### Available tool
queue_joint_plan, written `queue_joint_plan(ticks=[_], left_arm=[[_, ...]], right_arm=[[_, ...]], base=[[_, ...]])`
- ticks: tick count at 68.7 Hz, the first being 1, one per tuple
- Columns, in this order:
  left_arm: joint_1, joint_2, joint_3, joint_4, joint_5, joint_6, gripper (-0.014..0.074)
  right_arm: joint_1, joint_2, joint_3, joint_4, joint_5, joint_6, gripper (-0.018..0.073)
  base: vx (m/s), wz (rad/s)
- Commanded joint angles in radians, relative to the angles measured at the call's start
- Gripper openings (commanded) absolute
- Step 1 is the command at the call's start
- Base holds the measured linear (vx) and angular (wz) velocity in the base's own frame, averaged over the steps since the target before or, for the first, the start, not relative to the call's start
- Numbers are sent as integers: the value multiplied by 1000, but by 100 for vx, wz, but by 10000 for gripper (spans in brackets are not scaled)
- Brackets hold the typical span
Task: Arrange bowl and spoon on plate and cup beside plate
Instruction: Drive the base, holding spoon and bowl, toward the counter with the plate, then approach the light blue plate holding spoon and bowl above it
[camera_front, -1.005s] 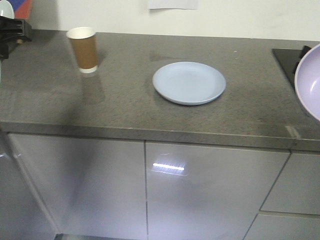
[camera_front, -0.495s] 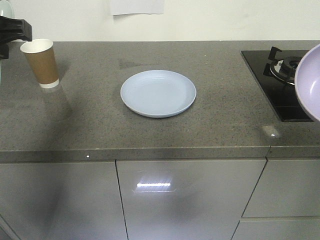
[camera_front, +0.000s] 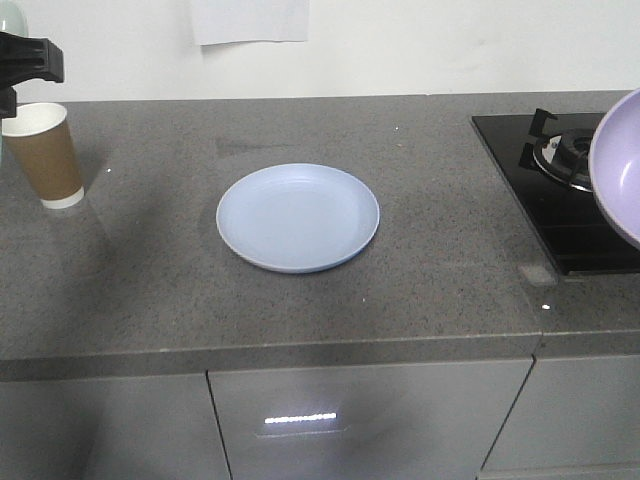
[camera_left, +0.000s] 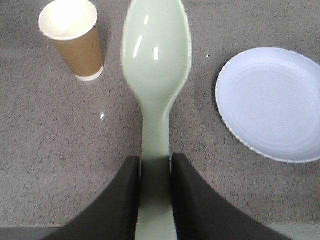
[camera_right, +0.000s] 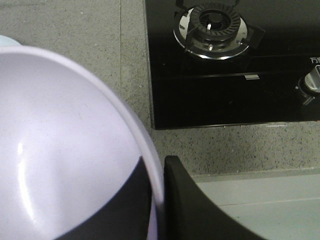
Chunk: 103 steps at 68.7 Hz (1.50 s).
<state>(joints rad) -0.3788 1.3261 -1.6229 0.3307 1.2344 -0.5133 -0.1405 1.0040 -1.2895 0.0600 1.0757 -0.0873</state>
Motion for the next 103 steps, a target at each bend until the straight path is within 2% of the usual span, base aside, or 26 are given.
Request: queue_joint_plan(ticks=[1, 103], left_arm=[[-3, -27, -22, 22, -48, 0, -6], [-3, -27, -22, 22, -48, 0, -6]], right_arm=[[-3, -10, -27, -3, -63, -7, -6], [-3, -10, -27, -3, -63, -7, -6]], base=[[15, -6], [12, 0]])
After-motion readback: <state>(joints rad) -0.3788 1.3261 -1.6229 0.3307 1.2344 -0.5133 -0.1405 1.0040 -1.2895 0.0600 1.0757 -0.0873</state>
